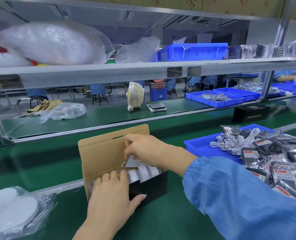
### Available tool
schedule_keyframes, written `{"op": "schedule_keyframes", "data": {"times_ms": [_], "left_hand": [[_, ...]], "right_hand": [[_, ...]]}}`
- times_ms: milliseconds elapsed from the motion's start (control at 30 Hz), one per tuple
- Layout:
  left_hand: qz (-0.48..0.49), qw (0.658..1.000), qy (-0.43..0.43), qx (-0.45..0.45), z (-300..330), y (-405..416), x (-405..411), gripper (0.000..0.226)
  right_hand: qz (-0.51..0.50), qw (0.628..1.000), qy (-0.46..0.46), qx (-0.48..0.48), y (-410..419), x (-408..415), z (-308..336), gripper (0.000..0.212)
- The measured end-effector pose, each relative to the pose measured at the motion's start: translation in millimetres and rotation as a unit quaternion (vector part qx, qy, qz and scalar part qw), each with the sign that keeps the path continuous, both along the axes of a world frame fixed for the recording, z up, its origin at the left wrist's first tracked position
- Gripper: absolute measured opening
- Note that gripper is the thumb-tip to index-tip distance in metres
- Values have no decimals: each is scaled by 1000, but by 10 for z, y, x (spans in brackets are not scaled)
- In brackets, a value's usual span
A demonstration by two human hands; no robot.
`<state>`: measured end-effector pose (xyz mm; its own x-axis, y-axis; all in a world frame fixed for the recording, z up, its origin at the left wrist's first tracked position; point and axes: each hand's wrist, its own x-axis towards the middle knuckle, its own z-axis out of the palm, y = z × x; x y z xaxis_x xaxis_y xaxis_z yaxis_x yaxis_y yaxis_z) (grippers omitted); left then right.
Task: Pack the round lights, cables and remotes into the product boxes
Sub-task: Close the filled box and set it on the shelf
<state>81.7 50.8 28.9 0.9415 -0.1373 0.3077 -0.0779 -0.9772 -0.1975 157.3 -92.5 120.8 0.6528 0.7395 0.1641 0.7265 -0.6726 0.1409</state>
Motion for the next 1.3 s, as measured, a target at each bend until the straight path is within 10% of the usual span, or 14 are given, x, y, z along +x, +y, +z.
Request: {"op": "schedule_keyframes", "data": {"times_ms": [633, 800, 900, 1033, 1133, 1300], "left_hand": [[26, 999, 31, -14, 162, -52, -134, 77], [23, 998, 51, 13, 220, -115, -187, 78], [47, 997, 54, 13, 399, -142, -273, 81], [20, 998, 61, -6, 461, -204, -376, 72], [36, 995, 92, 25, 438, -332, -431, 79], [57, 992, 114, 15, 358, -335, -381, 84]], "right_hand": [[-25, 994, -20, -108, 179, 2, -331, 29], [-37, 988, 150, 2, -57, 63, -341, 44], [20, 984, 49, 172, -333, 69, -188, 32], [-109, 820, -155, 539, -1260, 352, -177, 19], [-381, 871, 2, 311, -1943, 774, -379, 30], [-468, 882, 51, -15, -2580, 961, -910, 41]]}}
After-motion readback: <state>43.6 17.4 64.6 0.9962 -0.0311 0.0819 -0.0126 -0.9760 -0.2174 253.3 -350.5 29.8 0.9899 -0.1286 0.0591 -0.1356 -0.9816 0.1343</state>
